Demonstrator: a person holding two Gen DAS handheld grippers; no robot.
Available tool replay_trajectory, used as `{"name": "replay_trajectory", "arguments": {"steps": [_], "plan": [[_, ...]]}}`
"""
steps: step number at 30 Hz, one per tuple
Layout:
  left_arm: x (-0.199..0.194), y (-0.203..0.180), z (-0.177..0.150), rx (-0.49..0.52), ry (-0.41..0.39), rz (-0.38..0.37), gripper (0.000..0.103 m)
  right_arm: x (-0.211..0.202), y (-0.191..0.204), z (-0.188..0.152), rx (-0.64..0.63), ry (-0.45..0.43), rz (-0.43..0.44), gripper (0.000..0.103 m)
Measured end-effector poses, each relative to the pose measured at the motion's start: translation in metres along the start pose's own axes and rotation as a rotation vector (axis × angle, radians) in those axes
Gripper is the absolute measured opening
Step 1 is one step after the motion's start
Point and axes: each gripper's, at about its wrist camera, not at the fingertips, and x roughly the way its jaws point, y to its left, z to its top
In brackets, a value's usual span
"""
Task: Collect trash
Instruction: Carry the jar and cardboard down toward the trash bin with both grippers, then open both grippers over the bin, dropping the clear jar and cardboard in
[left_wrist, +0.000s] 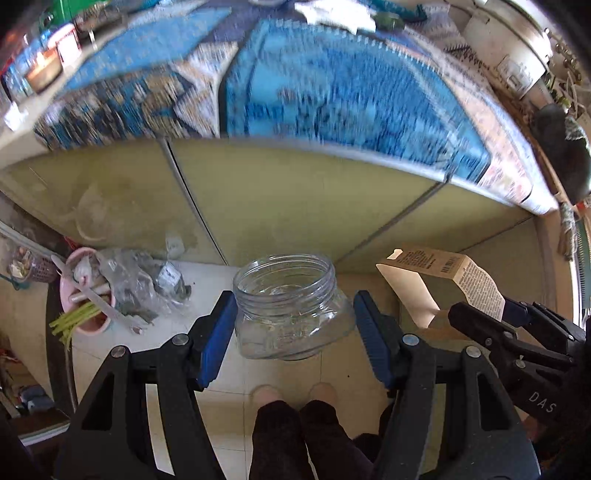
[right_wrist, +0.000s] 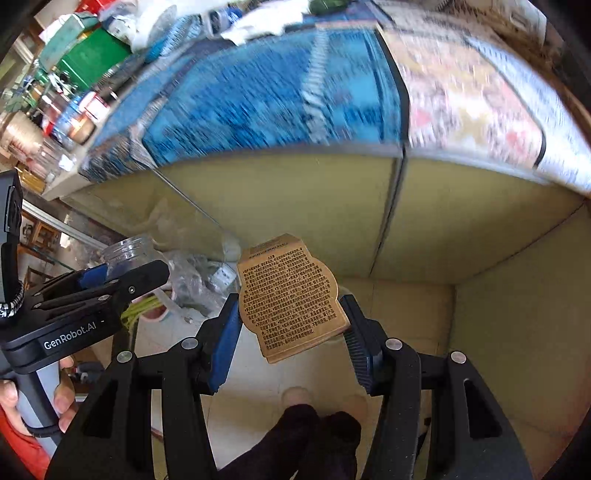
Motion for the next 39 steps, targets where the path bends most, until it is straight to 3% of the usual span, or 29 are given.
{"name": "replay_trajectory", "arguments": {"steps": [12,21,25,31,39], "plan": [[0.188,0.01,-0.061,-0.089,0.108,0.006,0.064,0.166,-0.09,-0.063,0.056,0.159,-0.015,0.05],[0.325,0.055,-0.11,-0.169,0.174,0.004,0.064,0.314,-0.111,-0.089,0.072,0.228,0.015,0.05],[0.373,0.071,-0.127,-0.195,0.195,-0.002,0.064,0.36,-0.12,-0.092,0.051,0.237,0.014,0.05],[0.423,0.086,-0.146,-0.22,0.223,-0.054,0.064,0.406,-0.122,-0.098,0.058,0.263,0.006,0.053],[0.46,0.078,-0.155,-0.2,0.25,-0.097,0.064,0.411,-0.143,-0.105,0.095,0.279,0.036,0.058]]}}
